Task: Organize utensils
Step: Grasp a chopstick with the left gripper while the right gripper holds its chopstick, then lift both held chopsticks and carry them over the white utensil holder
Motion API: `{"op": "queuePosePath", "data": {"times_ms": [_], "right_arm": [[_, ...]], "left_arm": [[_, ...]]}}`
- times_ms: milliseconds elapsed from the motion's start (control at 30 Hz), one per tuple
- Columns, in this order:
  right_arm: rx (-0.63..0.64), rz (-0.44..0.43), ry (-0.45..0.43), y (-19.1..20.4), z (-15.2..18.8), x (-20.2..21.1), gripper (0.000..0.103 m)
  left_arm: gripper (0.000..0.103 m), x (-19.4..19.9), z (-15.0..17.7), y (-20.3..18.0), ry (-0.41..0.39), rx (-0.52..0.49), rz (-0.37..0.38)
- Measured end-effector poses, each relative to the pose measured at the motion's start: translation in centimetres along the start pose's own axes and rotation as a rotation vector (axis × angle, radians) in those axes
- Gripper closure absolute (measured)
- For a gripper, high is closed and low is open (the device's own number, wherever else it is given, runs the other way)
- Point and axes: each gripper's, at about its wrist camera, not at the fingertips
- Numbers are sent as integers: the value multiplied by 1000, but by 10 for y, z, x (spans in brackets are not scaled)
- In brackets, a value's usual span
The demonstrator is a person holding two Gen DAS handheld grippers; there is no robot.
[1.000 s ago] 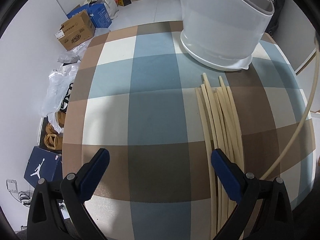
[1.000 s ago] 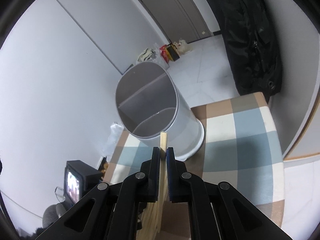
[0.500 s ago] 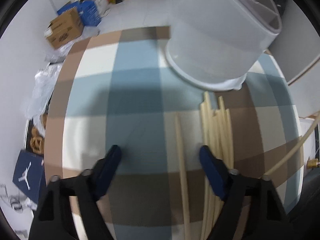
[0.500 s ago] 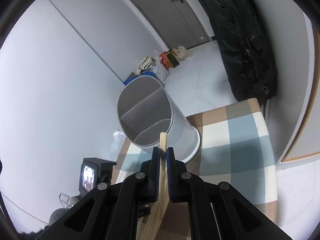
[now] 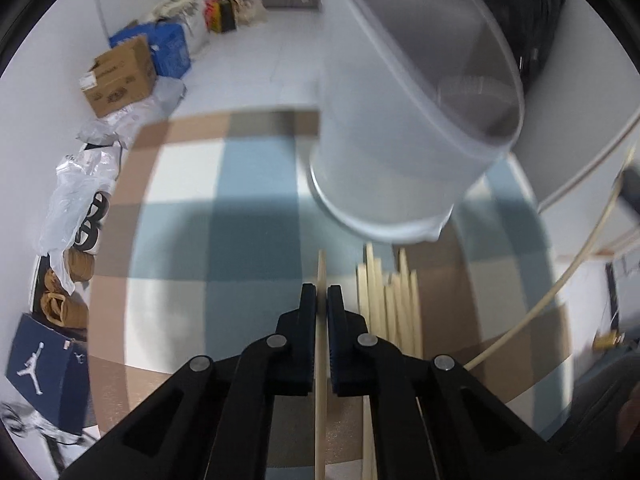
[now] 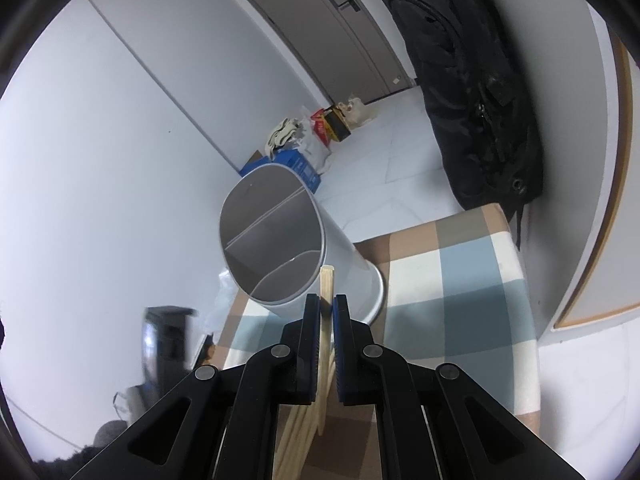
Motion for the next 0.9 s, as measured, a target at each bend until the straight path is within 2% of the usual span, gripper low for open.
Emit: {"op": "queuePosePath", "data": {"times_ms": [200,300,433,900], "right_arm": [[35,3,-29,10,2,6,97],[57,-1,-52,17,1,12,97],[83,-3,-87,27,-1,22,97],[182,-20,-172,67,-27,43,97]], "left_arm": [[101,51,-3,3,-169,26,12],[101,69,-4,3,-230,23,21],[101,69,-15,13,-277,20,35],[102,117,-29,0,-401,-65,87]]}}
Point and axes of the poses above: each gripper's, at about its wrist camera, not at the fingertips, and x roughly against the way its jaws point, y to its left, z to its underside, and after that the axes turned 4 degrees about -y, right-handed
